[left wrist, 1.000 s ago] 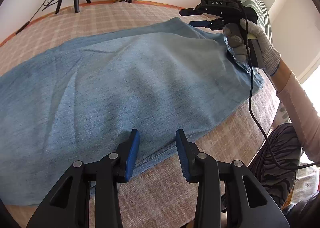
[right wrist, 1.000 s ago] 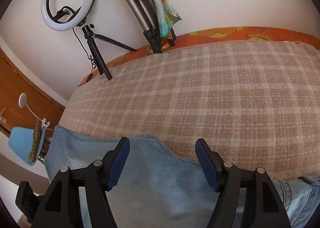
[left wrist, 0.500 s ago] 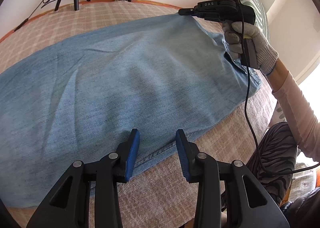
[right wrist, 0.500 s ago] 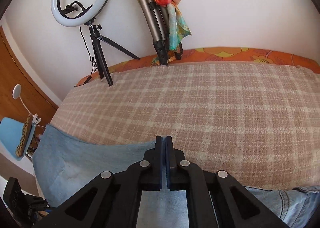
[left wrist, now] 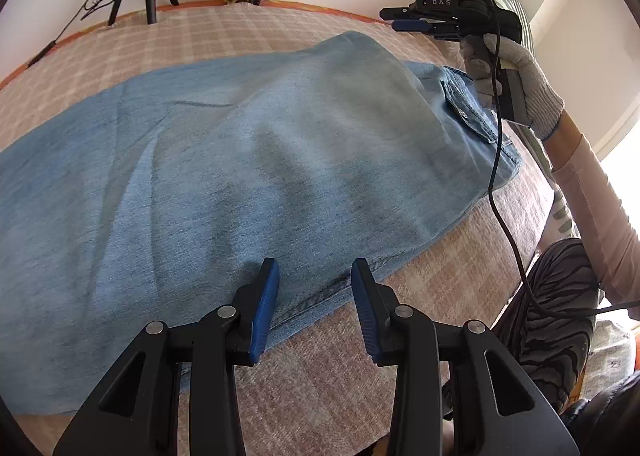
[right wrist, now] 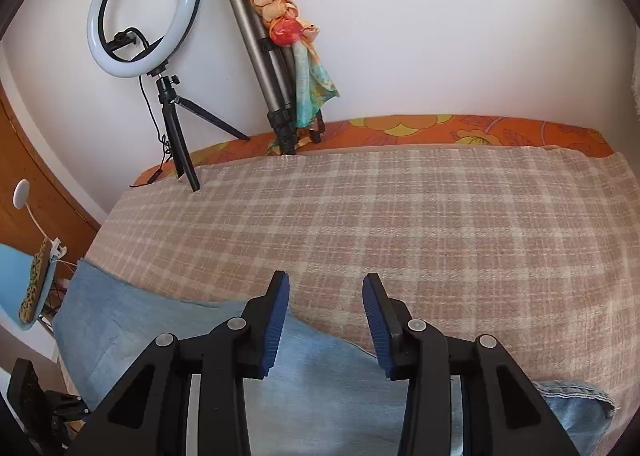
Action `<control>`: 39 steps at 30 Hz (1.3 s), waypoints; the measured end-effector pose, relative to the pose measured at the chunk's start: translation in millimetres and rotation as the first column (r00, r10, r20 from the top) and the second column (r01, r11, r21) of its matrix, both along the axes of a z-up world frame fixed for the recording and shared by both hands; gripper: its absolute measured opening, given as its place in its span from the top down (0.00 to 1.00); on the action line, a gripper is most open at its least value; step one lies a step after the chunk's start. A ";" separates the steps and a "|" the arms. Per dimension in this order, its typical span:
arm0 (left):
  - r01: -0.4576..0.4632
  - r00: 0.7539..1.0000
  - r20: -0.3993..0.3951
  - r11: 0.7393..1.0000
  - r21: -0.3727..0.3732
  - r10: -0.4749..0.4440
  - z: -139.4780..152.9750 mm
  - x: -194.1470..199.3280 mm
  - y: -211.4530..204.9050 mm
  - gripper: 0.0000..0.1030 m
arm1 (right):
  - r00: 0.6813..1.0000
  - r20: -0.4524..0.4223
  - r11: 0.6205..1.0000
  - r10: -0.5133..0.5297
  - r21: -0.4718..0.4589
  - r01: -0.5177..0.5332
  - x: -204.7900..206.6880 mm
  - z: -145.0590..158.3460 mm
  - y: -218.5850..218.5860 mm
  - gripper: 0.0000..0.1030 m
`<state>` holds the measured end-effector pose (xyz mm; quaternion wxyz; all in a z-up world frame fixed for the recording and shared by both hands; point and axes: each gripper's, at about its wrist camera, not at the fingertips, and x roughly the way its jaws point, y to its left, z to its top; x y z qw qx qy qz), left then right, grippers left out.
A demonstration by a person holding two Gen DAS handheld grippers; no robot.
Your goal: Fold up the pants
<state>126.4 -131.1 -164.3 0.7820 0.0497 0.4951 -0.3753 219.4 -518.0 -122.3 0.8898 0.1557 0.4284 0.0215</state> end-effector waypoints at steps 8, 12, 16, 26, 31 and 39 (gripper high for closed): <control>-0.008 1.000 0.008 1.000 0.004 0.008 -0.4 -1.6 -1.6 0.65 | 0.947 -0.060 0.946 -0.315 -0.103 0.308 -102.4 -19.1 -99.0 0.25; -0.010 1.000 0.012 1.000 0.006 0.010 0.2 -0.2 -4.0 0.65 | 0.942 -0.117 0.948 -0.314 0.021 0.319 -123.4 -46.7 -126.5 0.24; -0.019 1.000 0.018 1.000 0.009 0.019 1.1 2.5 -7.6 0.65 | 0.953 -0.111 0.942 -0.282 0.153 0.297 -121.2 -61.3 -136.7 0.24; -0.023 0.999 0.037 1.000 0.012 0.023 1.7 4.0 -10.5 0.65 | 0.971 -0.100 0.934 -0.216 0.268 0.236 -117.5 -63.0 -110.5 0.82; -0.021 0.999 0.037 1.000 0.014 0.020 2.3 4.2 -10.7 0.65 | 0.955 -0.011 0.952 -0.297 0.074 0.297 -133.9 -17.8 -95.8 0.85; -0.057 0.998 0.027 0.998 0.014 0.056 5.9 1.8 0.3 0.65 | 0.940 -0.146 0.940 -0.308 -0.199 0.277 -110.6 -44.5 -79.3 0.70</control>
